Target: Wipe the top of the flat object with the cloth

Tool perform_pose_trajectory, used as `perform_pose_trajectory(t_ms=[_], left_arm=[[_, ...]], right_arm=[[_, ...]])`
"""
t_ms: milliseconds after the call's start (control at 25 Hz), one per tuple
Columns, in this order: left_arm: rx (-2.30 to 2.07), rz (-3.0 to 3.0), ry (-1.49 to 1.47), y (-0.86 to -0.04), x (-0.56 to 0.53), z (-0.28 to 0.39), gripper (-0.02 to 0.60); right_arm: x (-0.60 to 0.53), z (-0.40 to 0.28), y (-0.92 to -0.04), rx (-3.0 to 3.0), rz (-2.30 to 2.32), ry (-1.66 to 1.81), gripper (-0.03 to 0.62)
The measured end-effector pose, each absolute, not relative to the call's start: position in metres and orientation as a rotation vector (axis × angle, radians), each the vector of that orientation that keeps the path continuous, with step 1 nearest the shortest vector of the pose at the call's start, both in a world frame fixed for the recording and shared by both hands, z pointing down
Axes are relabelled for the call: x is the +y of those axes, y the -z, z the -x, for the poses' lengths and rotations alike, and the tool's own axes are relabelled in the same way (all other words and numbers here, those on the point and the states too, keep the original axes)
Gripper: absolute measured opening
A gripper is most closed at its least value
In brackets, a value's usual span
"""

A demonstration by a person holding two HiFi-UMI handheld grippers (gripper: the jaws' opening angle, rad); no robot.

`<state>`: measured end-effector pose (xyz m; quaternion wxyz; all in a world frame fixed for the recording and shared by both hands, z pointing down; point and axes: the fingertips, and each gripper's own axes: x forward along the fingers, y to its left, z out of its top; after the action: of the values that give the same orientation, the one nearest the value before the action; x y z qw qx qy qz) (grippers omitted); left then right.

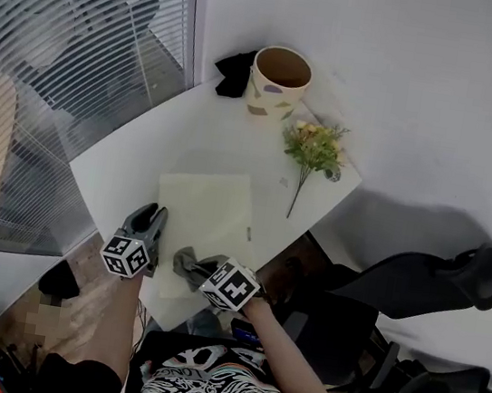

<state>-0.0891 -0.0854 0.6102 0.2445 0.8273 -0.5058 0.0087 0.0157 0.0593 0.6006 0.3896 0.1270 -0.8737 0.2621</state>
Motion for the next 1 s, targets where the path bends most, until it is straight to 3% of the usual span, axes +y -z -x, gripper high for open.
perform_pose_trajectory(t_ms=[1000], left_arm=[[-1.403,-2.267,-0.018,-0.61,-0.085,0.087,0.181]], right_arm=[[0.043,-0.094,-0.602,-2.2,-0.59,-0.724,0.017]])
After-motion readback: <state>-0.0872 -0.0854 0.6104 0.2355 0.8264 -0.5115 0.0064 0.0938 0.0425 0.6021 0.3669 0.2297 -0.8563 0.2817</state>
